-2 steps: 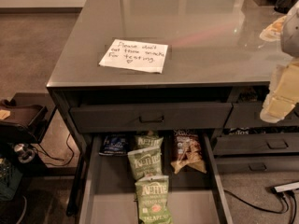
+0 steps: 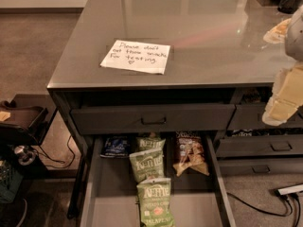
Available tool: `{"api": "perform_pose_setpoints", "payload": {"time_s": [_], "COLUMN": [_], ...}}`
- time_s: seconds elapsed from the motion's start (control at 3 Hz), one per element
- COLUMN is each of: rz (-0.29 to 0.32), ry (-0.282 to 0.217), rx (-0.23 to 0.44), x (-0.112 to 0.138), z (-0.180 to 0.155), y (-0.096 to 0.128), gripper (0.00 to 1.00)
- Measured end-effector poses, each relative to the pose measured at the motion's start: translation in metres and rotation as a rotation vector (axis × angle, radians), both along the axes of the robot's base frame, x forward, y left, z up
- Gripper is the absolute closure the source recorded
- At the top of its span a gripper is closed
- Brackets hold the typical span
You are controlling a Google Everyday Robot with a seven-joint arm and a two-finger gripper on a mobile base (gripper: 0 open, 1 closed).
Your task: Pick brown chip bag from middle drawer and place on counter
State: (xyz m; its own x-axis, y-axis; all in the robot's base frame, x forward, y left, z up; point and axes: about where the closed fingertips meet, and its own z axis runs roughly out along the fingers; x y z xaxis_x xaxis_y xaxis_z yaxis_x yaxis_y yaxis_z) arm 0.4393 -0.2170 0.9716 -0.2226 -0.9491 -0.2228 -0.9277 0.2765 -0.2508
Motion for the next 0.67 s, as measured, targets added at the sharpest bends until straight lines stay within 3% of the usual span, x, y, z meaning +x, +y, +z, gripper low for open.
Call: {"api": "perform_pose_setpoints", "payload": {"time_s": [0.33,0.67], "rz": [0.02,0.037], "ry": [-0.006,-0.026], "rx": [0.056,0.101], "x": [-0.001,0.001], "z": [-0.034,-0.089], "y": [0.005,0.014], "gripper": [0.0,0.0]}}
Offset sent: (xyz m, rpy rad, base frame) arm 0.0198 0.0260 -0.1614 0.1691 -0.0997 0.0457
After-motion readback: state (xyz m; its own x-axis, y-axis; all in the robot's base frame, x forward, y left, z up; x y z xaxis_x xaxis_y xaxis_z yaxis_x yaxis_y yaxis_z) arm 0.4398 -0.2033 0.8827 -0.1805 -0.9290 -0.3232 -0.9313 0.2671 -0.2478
